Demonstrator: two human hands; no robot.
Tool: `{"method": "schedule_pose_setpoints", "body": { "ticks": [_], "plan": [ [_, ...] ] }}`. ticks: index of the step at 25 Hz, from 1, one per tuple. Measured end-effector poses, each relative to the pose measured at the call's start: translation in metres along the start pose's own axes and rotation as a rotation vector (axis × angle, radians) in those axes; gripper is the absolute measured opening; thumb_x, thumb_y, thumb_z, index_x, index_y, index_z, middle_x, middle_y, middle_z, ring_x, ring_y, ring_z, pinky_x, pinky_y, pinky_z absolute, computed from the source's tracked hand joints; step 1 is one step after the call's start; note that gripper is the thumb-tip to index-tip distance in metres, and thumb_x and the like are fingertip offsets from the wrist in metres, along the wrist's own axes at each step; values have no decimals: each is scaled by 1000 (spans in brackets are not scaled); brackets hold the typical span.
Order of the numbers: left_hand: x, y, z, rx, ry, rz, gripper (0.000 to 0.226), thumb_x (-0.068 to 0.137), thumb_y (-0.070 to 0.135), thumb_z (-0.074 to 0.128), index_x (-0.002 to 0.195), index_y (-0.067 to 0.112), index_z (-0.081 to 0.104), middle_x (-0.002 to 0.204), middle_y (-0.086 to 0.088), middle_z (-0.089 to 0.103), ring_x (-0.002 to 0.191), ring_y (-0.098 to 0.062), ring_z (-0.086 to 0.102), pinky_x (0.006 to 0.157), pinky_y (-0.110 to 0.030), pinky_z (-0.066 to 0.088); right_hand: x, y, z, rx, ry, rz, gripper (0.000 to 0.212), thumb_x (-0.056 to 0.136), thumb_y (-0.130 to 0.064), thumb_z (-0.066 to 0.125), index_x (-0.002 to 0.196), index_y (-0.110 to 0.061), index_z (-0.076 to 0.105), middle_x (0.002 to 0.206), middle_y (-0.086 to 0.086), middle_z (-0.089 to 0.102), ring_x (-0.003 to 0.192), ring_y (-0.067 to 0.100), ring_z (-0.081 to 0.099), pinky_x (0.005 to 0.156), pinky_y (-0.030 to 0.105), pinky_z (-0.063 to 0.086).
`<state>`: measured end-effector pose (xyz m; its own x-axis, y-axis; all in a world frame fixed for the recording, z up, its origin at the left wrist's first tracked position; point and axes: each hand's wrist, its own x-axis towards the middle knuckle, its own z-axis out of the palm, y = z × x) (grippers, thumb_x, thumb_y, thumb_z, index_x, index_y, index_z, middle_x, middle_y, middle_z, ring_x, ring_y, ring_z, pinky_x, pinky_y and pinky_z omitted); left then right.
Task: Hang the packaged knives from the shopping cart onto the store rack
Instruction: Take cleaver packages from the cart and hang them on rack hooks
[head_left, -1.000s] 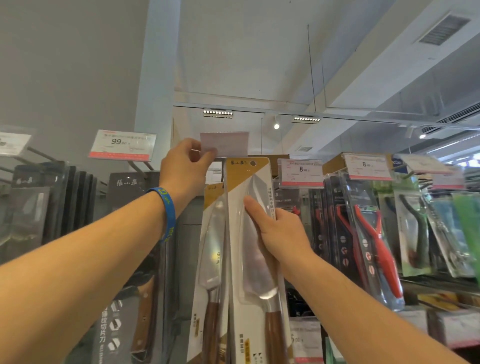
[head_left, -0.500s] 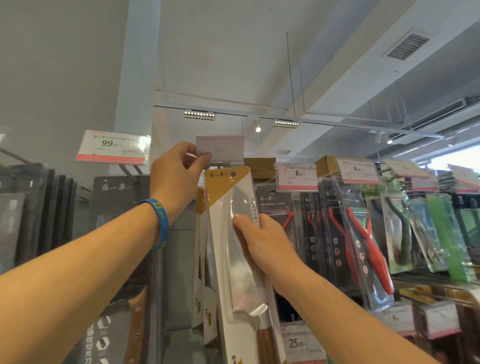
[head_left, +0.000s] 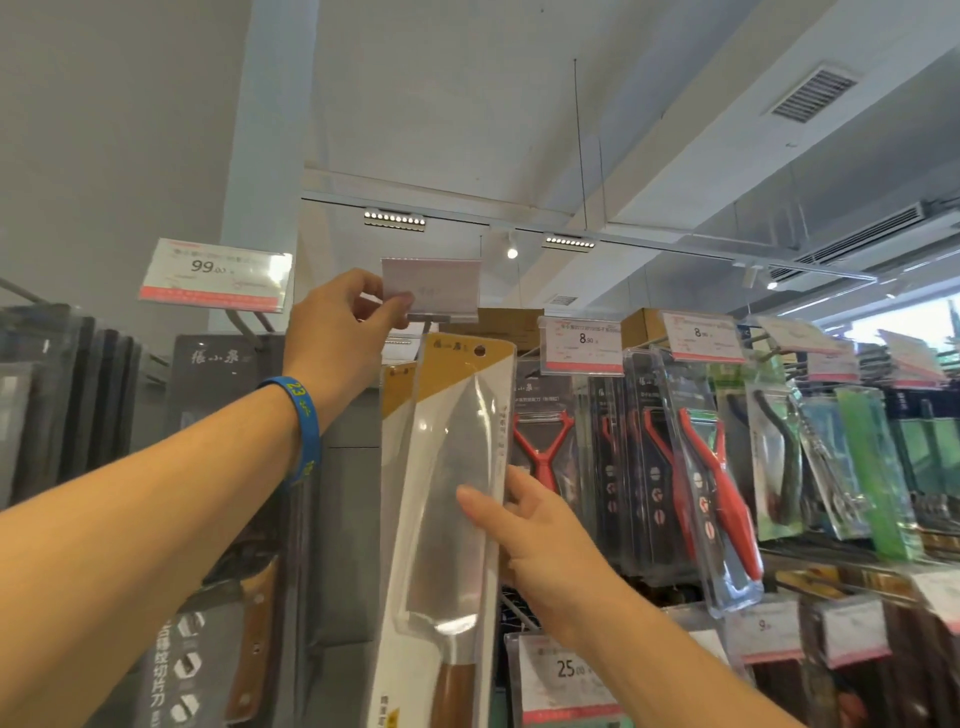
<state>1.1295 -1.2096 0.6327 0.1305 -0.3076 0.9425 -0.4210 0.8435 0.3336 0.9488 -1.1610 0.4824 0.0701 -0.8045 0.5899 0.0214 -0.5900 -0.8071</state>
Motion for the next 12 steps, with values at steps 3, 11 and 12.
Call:
{"method": "schedule_pose_setpoints", "body": {
  "ticks": [3, 11, 12],
  "plan": [
    [-1, 2, 1, 18, 1, -8, 18, 94, 45, 62, 97, 27, 63, 83, 15, 71, 80, -11, 66, 68, -29, 52, -2, 13, 4, -124, 75, 3, 32, 102, -46, 57, 133, -36, 56, 128, -18, 68, 116, 5, 66, 104, 38, 53],
    [1, 1, -5, 107, -30, 41, 23, 92, 47, 63, 93, 24, 63, 79, 19, 69, 79, -7, 65, 76, -44, 60, 23, 9, 33, -189, 284, -236, 18, 94, -52, 65, 104, -39, 56, 95, -15, 74, 84, 0, 72, 65, 17, 56],
    [2, 2, -7, 122, -32, 50, 24, 90, 48, 66, 92, 24, 64, 80, 19, 69, 80, -8, 66, 75, -45, 60, 28, 8, 35, -186, 301, -223, 20, 93, -54, 65, 102, -39, 55, 96, -12, 74, 85, 2, 72, 67, 18, 56]
  ]
}}
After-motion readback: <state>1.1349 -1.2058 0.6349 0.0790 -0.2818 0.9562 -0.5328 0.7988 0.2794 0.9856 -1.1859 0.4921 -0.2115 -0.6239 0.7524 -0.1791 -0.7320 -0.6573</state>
